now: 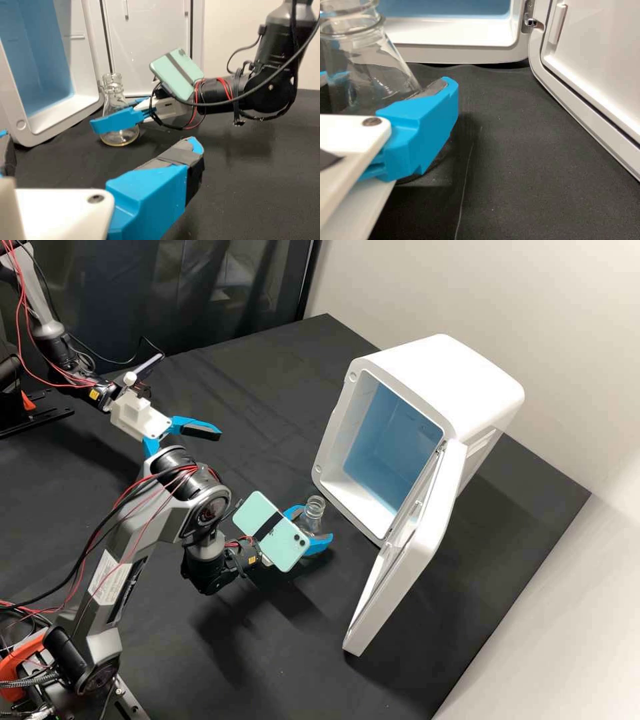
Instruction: Place the flask in the incubator
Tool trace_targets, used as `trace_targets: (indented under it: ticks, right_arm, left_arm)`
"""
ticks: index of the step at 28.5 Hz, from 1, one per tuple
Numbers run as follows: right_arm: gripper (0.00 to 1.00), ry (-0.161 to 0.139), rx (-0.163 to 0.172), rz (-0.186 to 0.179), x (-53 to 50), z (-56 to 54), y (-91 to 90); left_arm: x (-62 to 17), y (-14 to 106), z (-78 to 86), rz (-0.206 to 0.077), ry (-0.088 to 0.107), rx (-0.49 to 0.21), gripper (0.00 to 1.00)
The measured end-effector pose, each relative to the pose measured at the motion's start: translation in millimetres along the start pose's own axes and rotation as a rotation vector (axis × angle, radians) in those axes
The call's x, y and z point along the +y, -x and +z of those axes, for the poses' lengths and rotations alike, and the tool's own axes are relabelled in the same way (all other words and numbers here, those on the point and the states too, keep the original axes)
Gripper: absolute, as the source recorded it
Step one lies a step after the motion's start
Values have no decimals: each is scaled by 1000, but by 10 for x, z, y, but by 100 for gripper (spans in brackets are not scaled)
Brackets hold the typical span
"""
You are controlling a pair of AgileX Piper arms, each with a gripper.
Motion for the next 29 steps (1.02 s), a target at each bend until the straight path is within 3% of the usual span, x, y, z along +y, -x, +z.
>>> trace_targets:
  ticks: [5,8,11,14,18,29]
  right_arm:
    - [0,-1,-4,-5,26,-26,24]
    - [0,-13,18,8,110,-73,68]
    - [0,-24,33,40,234,-97,93]
    - [0,-57,55,93,401,-143,133]
    - [0,-87,75,135,539,-178,175]
    - [0,-104,137,136,652,-266,356]
  left_arm:
    - [-6,-2,-2,-3,1,0,100]
    - [-13,-4,-4,-5,1,1,100]
    - [-18,-6,-5,-7,2,1,100]
    - [-18,-6,-5,-7,3,1,100]
    - [-18,-6,-5,-7,17,1,100]
    - [-18,-6,-5,-7,17,1,100]
